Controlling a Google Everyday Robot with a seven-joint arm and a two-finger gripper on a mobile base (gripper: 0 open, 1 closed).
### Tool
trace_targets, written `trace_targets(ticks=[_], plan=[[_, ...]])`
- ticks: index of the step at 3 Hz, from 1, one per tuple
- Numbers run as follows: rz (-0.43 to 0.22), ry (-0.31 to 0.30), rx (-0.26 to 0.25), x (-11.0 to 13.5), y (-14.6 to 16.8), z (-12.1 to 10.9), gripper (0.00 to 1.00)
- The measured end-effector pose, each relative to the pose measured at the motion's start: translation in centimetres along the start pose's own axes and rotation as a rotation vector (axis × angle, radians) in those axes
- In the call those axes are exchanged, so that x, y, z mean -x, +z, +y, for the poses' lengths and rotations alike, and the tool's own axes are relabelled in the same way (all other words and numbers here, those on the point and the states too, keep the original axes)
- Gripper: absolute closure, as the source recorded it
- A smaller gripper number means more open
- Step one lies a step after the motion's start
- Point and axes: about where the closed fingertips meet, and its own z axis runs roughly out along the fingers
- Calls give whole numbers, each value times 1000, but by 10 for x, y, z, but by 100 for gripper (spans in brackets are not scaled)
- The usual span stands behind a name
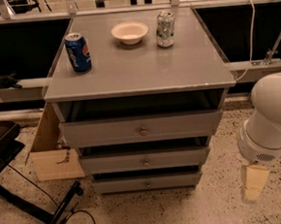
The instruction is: Open top drawer
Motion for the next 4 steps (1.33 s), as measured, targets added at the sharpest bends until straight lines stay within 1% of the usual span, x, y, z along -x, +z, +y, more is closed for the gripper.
trace_targets(ticks=[1, 2, 3, 4], plan=[[0, 0, 0, 0, 0, 0, 0], [-29, -96, -91, 35, 7, -33, 0], [-39, -166, -147, 73, 16, -71, 0], [-28, -198, -159, 98, 23, -95, 0]])
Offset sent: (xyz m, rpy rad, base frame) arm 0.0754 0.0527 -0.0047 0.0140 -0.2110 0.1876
